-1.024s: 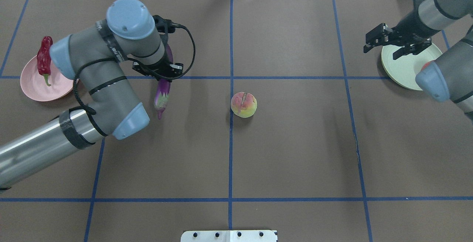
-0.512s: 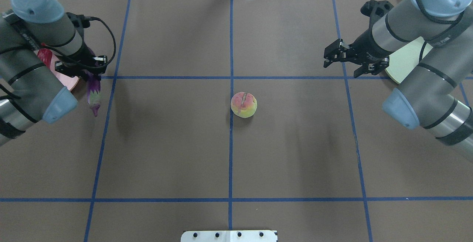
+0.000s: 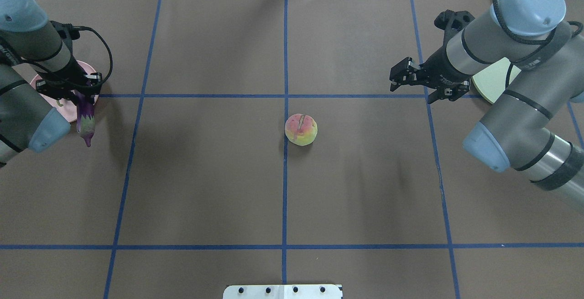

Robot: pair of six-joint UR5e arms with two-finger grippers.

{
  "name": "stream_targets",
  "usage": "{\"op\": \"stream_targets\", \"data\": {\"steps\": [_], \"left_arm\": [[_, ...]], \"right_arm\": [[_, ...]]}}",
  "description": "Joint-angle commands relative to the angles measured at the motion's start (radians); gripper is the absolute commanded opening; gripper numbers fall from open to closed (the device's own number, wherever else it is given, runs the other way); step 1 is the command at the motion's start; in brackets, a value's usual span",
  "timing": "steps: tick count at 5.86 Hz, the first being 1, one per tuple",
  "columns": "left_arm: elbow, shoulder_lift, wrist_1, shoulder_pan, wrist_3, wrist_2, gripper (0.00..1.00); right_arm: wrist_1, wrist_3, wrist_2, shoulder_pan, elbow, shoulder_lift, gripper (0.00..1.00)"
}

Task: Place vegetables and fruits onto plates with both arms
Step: 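Lower the eggplant onto the pink plate with the left gripper and release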

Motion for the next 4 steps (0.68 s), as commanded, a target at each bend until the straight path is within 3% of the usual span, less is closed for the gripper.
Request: {"op": "stream_targets", "data": {"steps": [1, 2, 4], "left_arm": [[0.018, 0.003, -0.001, -0.019, 0.094, 0.004, 0.12], [0.047, -0.005, -0.004, -0.016, 0.096, 0.004, 0.27], [0.054, -0.008, -0.005, -0.024, 0.133, 0.016, 1.0]], "right_arm": [[0.0, 0.001, -0.003, -0.009, -0.001, -0.001, 1.0], [0.0, 0.001, -0.016, -0.01, -0.004, -0.001, 1.0], [0.0, 0.034, -0.033, -0.042, -0.003, 0.0, 1.0]]}}
